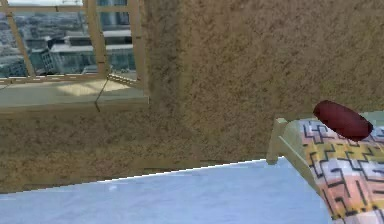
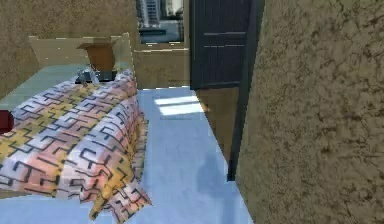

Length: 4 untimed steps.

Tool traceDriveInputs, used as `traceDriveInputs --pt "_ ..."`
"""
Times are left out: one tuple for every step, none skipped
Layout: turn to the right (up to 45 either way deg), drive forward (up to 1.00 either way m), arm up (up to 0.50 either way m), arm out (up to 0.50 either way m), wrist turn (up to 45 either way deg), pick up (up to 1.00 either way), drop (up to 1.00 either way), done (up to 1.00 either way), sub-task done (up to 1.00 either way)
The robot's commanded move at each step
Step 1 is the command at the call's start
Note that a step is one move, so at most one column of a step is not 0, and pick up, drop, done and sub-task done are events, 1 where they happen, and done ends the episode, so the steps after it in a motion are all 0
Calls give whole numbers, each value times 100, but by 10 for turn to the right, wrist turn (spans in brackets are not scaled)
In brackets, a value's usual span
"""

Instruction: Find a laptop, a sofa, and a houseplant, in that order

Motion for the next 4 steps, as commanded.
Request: traceDriveInputs --pt "420 0 0 0 0 0 0 0 0" --pt "0 15 0 0 0 0 0 0 0" --pt "-450 0 0 0 0 0 0 0 0" --pt "-330 0 0 0 0 0 0 0 0"
